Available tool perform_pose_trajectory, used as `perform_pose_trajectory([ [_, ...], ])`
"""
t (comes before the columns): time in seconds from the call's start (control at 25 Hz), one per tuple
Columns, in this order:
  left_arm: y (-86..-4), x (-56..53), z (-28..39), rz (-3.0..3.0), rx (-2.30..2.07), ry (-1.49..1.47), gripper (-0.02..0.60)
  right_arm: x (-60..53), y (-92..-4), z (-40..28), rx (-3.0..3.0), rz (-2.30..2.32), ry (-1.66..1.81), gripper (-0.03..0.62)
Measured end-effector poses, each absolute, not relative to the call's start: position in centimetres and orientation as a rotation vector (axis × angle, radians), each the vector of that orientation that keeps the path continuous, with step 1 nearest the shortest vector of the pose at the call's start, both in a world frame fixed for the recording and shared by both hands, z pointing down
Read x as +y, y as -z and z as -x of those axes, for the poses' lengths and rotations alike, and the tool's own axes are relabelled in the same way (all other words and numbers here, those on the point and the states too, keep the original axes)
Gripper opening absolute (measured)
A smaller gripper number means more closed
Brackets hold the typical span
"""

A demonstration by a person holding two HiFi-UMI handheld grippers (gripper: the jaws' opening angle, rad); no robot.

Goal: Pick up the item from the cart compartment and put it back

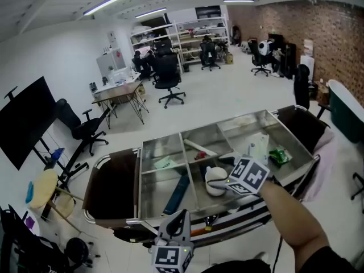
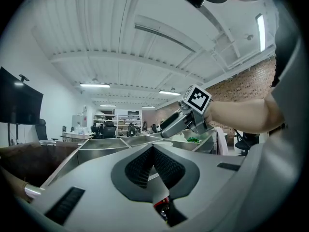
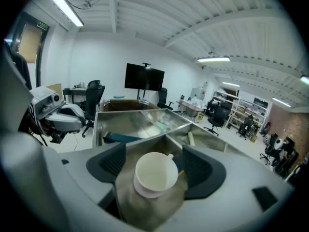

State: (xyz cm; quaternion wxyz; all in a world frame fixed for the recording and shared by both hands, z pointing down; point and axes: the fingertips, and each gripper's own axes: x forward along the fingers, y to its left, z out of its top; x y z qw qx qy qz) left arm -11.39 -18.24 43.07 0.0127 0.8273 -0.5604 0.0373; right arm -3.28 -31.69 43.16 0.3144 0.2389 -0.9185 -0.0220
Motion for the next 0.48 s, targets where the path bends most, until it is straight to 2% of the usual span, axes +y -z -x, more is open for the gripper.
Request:
perform_pose_trajectory([
  [0.48,-43.0,-18.2,12.2,-2.563,-1.770,-0.119,0.000,-31.2,-47.1,4.7,-2.282,-0.428,0.062,0.395],
])
